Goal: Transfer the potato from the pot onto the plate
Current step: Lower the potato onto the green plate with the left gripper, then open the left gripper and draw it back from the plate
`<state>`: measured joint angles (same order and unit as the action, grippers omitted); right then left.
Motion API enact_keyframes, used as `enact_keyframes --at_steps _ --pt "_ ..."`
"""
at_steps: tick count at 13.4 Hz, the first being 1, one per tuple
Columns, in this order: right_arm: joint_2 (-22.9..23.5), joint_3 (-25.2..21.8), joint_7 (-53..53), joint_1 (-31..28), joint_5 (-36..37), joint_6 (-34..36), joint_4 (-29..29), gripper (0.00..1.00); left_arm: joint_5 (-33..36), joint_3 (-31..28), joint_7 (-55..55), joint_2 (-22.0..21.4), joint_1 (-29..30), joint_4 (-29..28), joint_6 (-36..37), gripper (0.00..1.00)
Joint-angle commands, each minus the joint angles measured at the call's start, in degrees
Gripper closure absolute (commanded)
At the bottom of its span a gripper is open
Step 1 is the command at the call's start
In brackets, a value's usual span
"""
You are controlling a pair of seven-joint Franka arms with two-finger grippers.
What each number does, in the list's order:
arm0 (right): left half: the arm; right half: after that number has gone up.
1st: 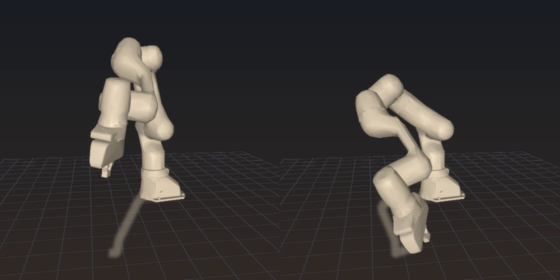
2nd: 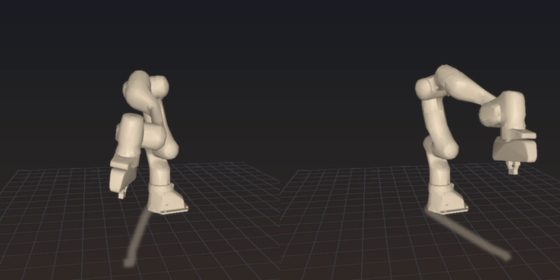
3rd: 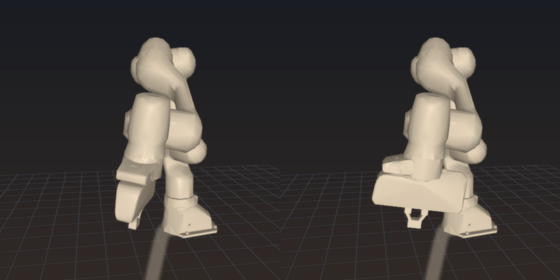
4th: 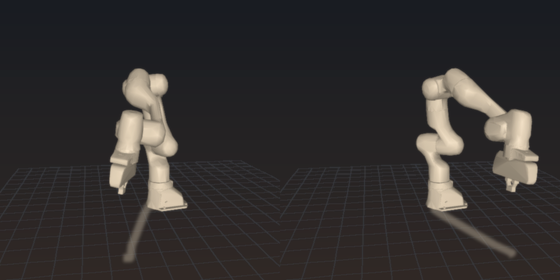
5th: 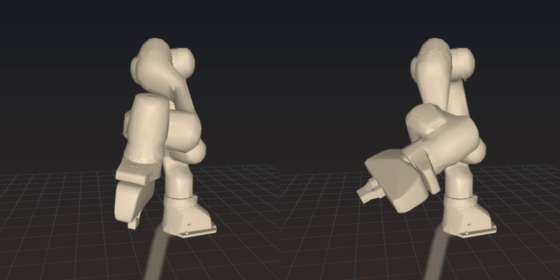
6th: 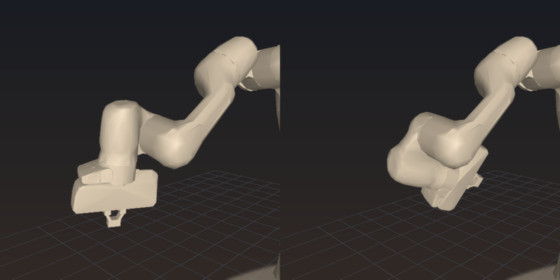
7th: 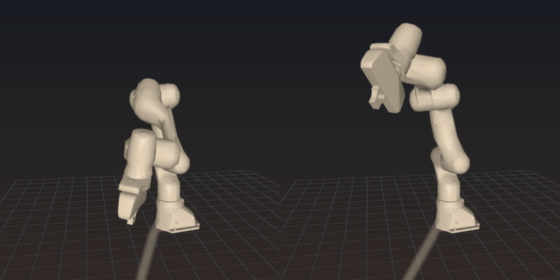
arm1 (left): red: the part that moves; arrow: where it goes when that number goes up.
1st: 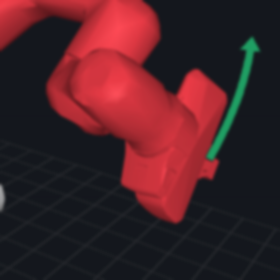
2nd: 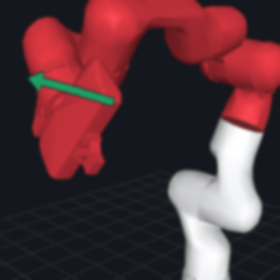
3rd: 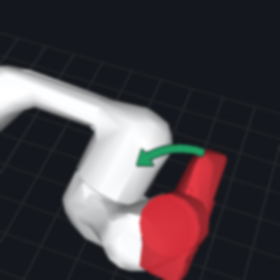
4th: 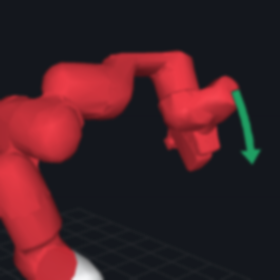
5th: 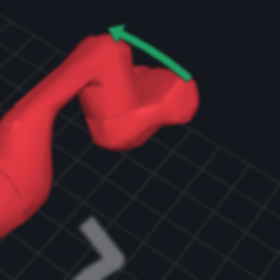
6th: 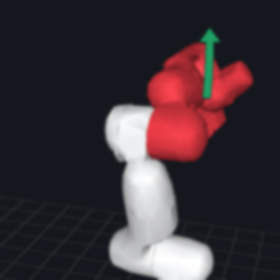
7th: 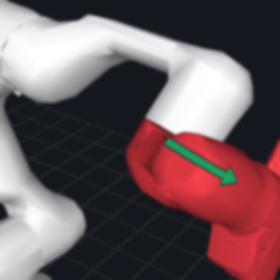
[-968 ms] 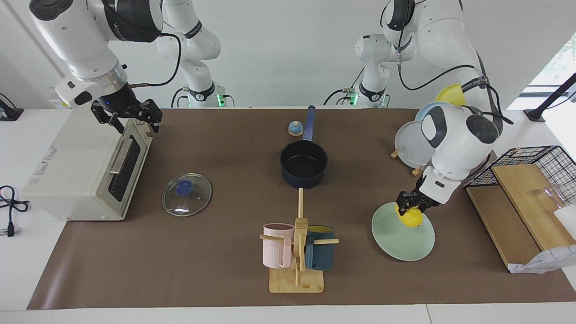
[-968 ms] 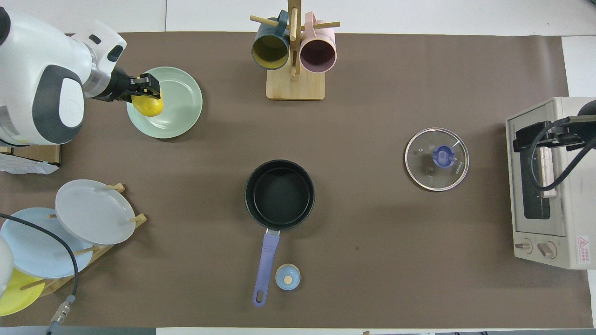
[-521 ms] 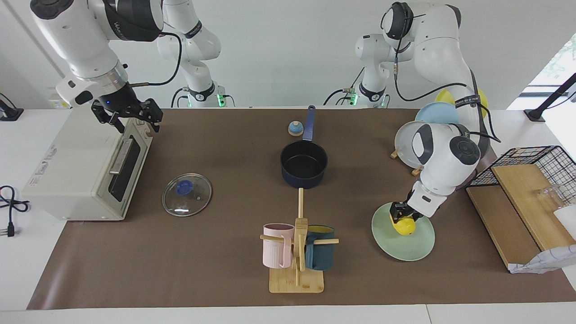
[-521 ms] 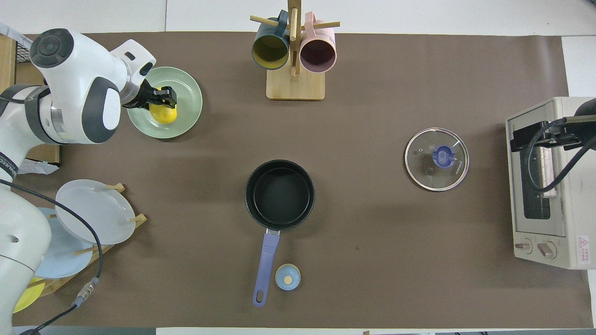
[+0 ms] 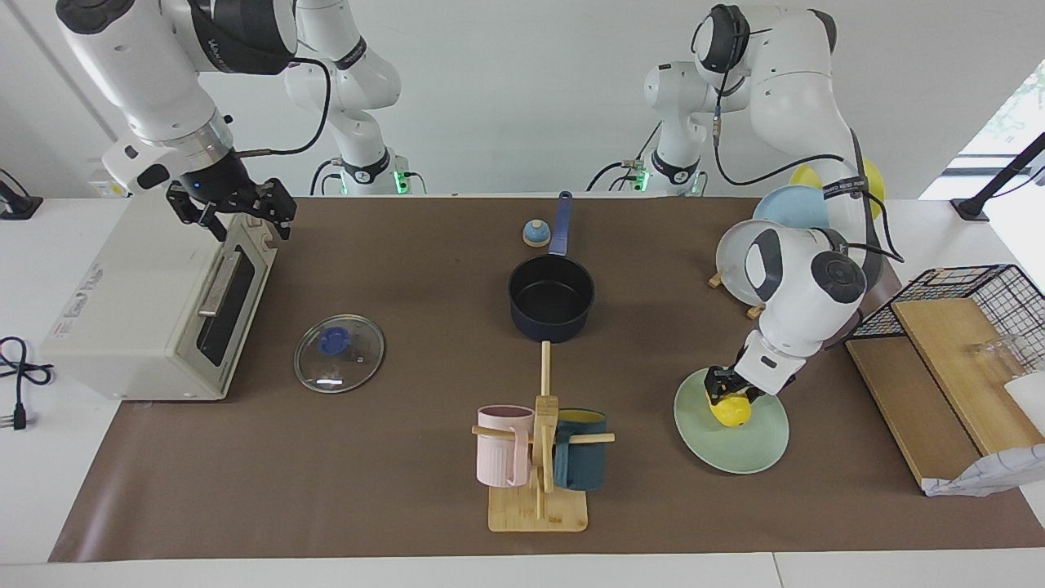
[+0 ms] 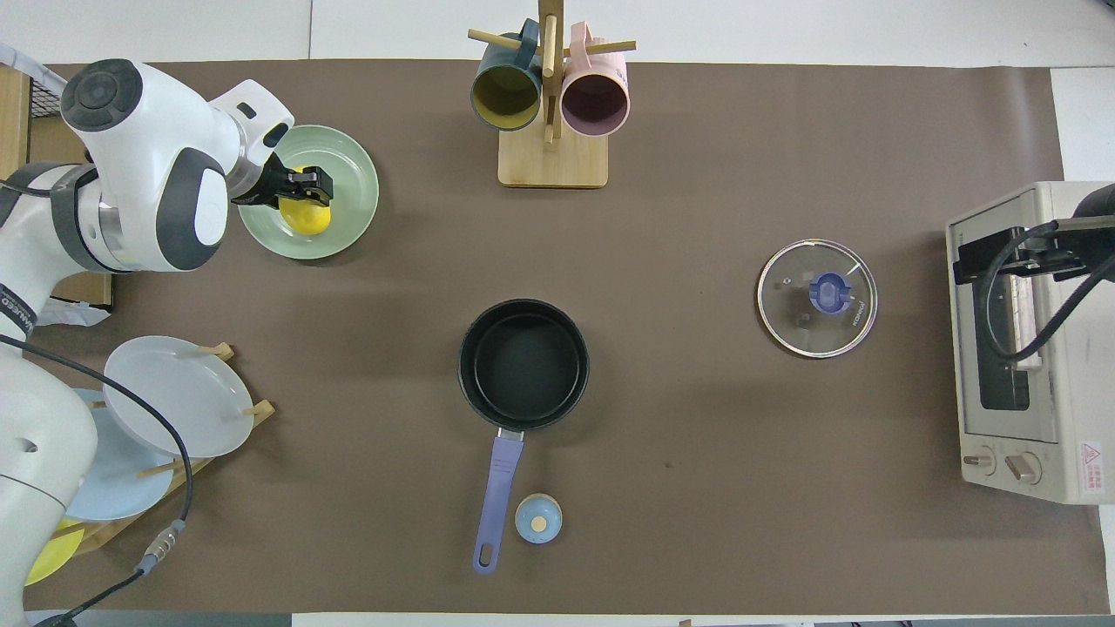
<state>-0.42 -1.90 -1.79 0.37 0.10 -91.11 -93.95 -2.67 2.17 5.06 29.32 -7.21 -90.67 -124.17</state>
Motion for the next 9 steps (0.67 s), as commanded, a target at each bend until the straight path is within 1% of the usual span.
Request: enact_keyframes --at_steps 1,2,3,5,9 --pt "-1.2 0.2 0.6 -0.5 -0.8 -0.4 -0.4 0.0 0.5 -0.3 -0.7 -1.5 0.7 2.9 5.1 0.0" --pt "-1.2 0.2 0.6 -0.5 -0.8 -0.2 -0.4 0.0 0.0 -0.2 -0.7 -2.3 1.1 4.9 8.1 0.0" --pt "-1.2 0.2 0.6 -0.5 -0.8 -0.3 -0.4 0.0 -1.1 -0.4 -0.3 -4.1 1.1 5.6 10.7 0.0" --pt "-1.2 0.2 0.6 -0.4 -0.7 -0.3 -0.4 0.0 -1.2 -0.8 0.2 -9.4 1.1 5.2 14.1 0.0" --pt "-1.3 0.2 0.6 -0.4 -0.7 -0.2 -0.3 0.0 -1.1 -2.0 0.1 -19.8 2.6 5.0 25.6 0.0"
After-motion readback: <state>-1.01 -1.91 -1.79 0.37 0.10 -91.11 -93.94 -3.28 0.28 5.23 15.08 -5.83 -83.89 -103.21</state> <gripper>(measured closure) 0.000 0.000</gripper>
